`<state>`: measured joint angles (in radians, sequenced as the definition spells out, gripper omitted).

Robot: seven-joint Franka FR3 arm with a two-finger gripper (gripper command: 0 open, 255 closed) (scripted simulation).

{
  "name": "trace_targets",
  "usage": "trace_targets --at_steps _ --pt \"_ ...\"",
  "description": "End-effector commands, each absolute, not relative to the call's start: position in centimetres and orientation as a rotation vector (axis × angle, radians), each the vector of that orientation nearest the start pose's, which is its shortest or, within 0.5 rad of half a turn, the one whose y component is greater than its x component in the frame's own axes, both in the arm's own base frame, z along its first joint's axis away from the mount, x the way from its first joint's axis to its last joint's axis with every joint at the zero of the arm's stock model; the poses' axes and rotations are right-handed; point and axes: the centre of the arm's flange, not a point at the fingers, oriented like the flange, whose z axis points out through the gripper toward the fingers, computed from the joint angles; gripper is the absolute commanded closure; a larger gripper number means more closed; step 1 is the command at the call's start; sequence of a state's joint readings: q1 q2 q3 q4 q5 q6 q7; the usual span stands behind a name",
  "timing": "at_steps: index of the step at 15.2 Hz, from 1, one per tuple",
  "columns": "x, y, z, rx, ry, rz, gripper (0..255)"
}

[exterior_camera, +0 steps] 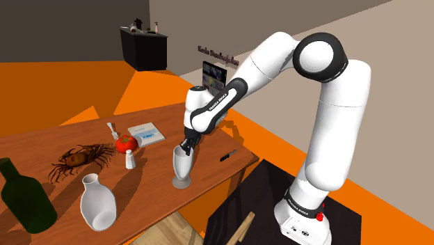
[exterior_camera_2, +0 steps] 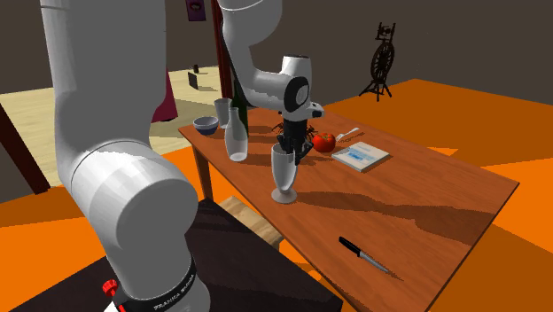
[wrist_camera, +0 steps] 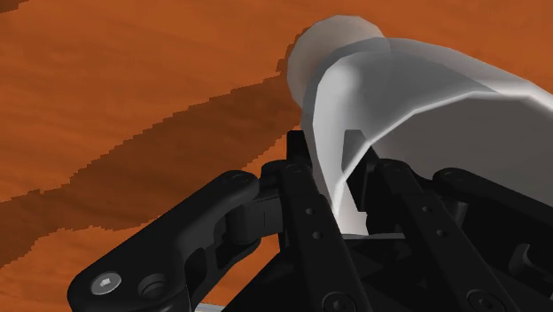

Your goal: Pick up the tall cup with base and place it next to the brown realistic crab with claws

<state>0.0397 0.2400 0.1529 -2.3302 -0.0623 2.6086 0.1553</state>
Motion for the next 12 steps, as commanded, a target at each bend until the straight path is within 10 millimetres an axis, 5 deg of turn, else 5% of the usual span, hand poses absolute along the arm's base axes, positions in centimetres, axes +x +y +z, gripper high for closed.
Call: trace_targets --at_steps 1,12 --pt "51.4 10.3 24.0 -3.128 -0.133 -0.063 255" --pt "51.4 10.3 29.8 -3.128 -0.133 -0.063 255"
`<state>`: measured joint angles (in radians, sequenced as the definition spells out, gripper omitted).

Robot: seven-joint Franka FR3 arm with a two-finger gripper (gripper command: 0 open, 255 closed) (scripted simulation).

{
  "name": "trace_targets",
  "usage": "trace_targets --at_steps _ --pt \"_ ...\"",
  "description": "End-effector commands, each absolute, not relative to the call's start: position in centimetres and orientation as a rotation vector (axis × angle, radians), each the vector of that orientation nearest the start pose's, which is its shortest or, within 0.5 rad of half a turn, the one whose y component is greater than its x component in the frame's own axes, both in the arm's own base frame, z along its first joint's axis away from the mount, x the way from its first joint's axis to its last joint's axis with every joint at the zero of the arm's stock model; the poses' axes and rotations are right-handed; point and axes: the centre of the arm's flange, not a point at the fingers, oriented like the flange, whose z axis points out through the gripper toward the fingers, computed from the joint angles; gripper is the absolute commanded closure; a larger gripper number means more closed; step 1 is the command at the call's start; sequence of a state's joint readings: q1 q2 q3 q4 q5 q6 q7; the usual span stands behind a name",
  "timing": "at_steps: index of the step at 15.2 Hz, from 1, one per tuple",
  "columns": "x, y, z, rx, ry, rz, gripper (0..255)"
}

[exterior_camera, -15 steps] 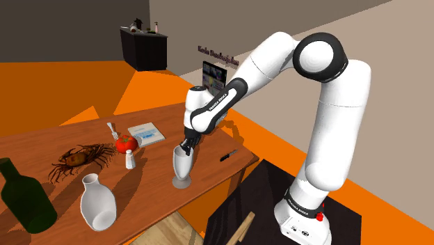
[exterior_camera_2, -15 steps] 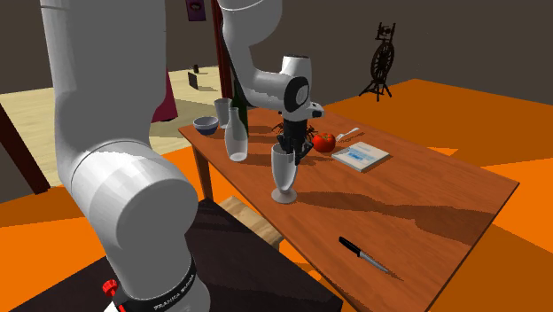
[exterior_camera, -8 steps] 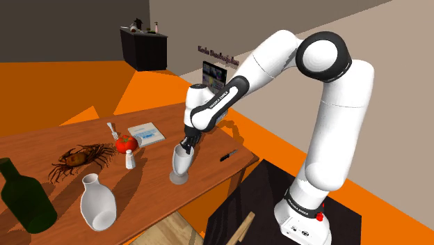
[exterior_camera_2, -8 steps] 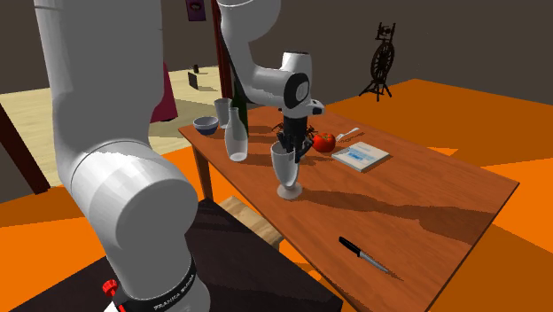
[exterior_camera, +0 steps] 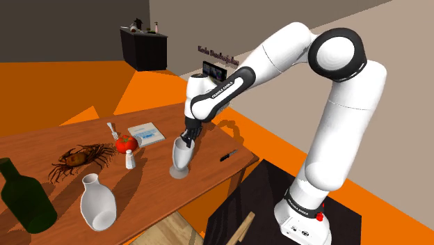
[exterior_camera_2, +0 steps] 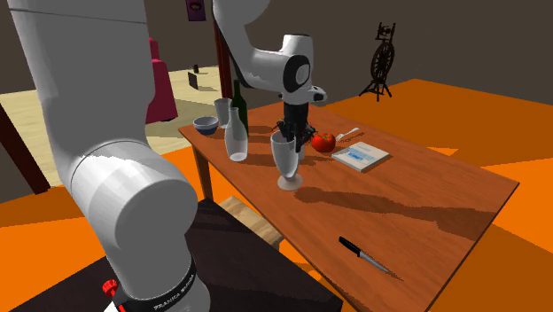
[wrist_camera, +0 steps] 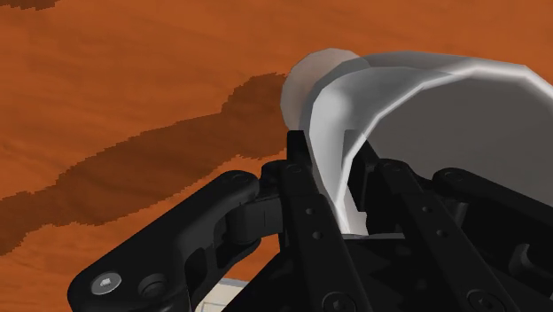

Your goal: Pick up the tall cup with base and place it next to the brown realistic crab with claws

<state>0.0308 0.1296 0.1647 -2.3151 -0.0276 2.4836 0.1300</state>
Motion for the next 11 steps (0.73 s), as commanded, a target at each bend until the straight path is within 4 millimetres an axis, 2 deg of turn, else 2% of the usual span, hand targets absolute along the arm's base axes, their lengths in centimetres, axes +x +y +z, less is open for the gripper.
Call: trace_targets --at_steps 1,11 --pt "51.4 10.3 30.3 -3.128 -0.133 -0.063 255" --pt "51.4 10.3 35.6 -3.128 -0.133 -0.063 255"
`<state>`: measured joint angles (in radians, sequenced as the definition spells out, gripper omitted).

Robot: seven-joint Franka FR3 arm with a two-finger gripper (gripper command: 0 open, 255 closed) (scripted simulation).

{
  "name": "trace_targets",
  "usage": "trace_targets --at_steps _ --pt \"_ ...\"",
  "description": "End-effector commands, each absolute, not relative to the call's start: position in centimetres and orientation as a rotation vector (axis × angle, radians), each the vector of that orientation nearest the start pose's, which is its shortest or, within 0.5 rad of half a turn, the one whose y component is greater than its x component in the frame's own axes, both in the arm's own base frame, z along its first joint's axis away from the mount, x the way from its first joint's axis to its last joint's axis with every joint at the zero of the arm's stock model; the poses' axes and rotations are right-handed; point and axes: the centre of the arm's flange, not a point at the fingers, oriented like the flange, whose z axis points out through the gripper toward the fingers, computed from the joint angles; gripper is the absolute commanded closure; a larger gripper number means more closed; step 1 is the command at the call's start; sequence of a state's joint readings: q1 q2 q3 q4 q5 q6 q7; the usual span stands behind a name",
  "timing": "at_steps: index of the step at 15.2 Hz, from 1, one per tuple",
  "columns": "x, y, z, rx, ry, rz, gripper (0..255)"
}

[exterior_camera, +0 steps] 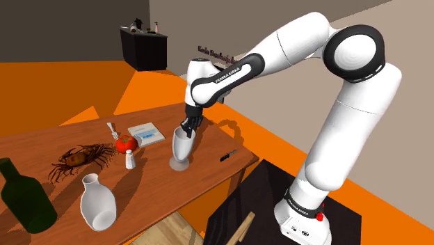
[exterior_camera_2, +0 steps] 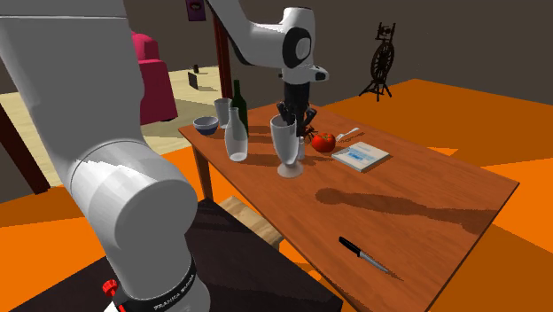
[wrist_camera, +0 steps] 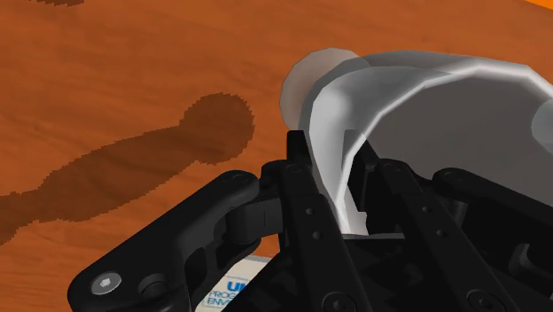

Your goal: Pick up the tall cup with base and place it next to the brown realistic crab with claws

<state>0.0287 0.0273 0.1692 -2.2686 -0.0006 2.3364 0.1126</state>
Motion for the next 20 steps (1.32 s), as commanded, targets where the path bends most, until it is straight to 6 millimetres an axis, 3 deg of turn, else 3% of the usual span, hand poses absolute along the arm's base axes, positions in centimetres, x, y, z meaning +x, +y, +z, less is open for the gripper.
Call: trace_targets --at_steps 1,20 --pt "51.4 10.3 36.1 -3.128 -0.133 -0.063 255" --pt "51.4 10.3 46.1 -3.128 -0.133 -0.063 255"
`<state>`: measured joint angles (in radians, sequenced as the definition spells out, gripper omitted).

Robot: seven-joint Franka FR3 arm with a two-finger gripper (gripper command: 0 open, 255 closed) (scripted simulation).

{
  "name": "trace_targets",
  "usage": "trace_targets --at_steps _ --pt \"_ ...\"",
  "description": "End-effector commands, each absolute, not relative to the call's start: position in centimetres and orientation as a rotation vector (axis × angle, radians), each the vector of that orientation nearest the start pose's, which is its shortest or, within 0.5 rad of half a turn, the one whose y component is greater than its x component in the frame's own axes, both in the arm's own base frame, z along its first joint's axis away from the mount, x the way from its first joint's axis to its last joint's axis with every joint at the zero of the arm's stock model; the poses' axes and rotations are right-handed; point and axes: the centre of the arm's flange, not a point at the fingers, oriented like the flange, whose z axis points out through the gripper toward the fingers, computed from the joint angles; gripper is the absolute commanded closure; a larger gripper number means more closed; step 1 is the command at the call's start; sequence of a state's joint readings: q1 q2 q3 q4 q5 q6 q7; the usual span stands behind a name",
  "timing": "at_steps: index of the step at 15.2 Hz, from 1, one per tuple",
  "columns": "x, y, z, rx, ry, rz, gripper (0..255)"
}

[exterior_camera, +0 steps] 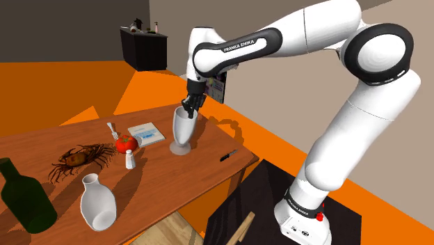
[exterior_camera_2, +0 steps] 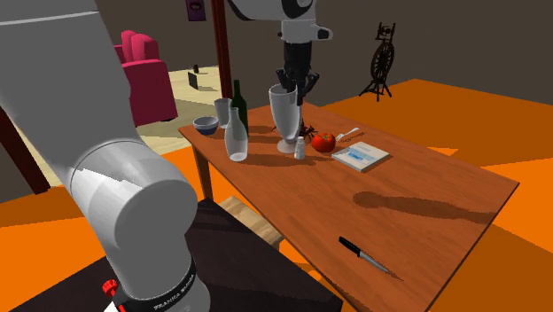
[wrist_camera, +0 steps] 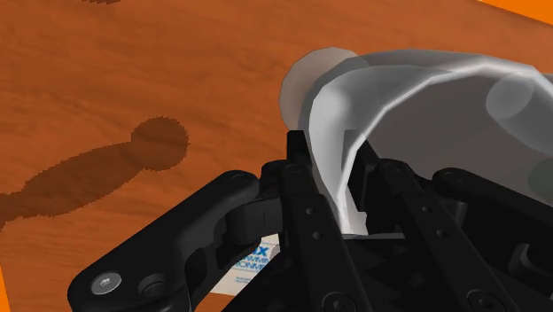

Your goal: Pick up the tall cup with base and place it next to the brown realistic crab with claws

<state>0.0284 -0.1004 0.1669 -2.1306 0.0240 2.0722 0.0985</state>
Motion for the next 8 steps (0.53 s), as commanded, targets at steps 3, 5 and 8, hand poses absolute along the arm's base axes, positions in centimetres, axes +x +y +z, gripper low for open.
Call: trace_targets --at_steps 3,5,8 --pt "51.4 10.3 47.7 -3.128 -0.133 -0.063 255" --pt "51.4 10.3 48.8 -3.128 -0.133 -0.063 255" --pt "51.4 10.3 50.4 -3.128 -0.133 -0.063 255"
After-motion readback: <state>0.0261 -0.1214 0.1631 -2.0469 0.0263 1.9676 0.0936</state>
